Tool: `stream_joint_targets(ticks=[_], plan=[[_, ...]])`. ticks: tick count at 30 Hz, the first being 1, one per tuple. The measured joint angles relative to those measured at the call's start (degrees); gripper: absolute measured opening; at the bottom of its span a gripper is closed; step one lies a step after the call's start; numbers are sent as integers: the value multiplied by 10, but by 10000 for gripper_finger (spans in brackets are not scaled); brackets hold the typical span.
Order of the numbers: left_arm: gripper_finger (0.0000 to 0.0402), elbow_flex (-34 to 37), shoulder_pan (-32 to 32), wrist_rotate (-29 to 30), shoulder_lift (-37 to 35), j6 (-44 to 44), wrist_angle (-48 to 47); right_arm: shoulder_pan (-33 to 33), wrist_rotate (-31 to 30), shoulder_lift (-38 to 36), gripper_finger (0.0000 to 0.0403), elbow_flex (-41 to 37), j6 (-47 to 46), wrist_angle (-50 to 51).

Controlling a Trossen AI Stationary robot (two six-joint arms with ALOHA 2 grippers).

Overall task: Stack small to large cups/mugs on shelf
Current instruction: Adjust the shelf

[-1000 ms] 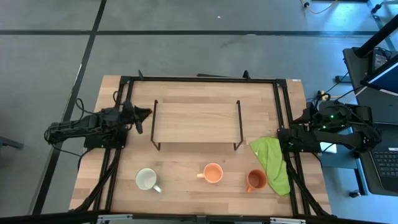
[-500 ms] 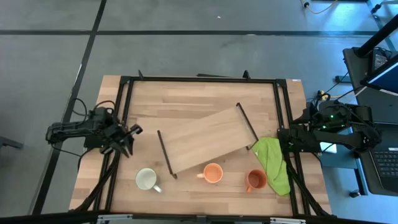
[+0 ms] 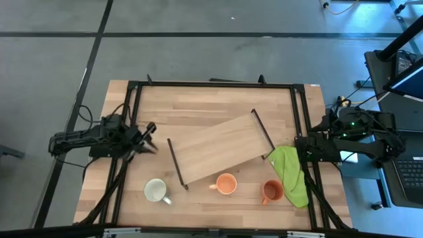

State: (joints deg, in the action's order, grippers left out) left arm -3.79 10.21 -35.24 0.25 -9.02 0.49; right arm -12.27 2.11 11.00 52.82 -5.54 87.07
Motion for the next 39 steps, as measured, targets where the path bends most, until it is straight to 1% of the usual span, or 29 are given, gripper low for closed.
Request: stream_joint_targets(ticks=[2,3,4,6,8,12,14,19,22,24,26,28,30,32,34,39], plan=[[63,0,4,54,0,-46,0,0,0,0,100,0,0,0],[63,0,6,62,0,-63,4,0,0,0,100,0,0,0],[63,-2,8,56,0,-68,4,0,0,0,100,0,0,0],[63,-13,10,16,0,-72,1,0,0,0,100,0,0,0],[63,-36,16,4,0,-93,-15,0,0,0,100,0,0,0],[63,-112,39,28,1,-101,-146,0,0,0,100,0,0,0],[63,-159,52,53,2,-101,-221,0,0,0,100,0,0,0],[63,-261,67,88,10,-72,-376,0,0,0,100,0,0,0],[63,-299,67,134,23,-74,-476,0,0,0,100,0,0,0],[63,-310,67,161,32,-88,-544,0,0,0,100,0,0,0],[63,-309,67,160,40,-88,-594,0,0,0,100,0,0,0],[63,-297,67,116,41,-86,-602,0,0,0,100,0,0,0],[63,-280,67,54,42,-87,-565,0,0,0,100,0,0,0],[63,-270,67,13,42,-98,-517,0,0,0,100,0,0,0],[63,-268,67,6,42,-117,-488,0,0,0,100,0,0,0],[63,-268,67,33,42,-131,-470,0,0,0,100,0,0,0]])
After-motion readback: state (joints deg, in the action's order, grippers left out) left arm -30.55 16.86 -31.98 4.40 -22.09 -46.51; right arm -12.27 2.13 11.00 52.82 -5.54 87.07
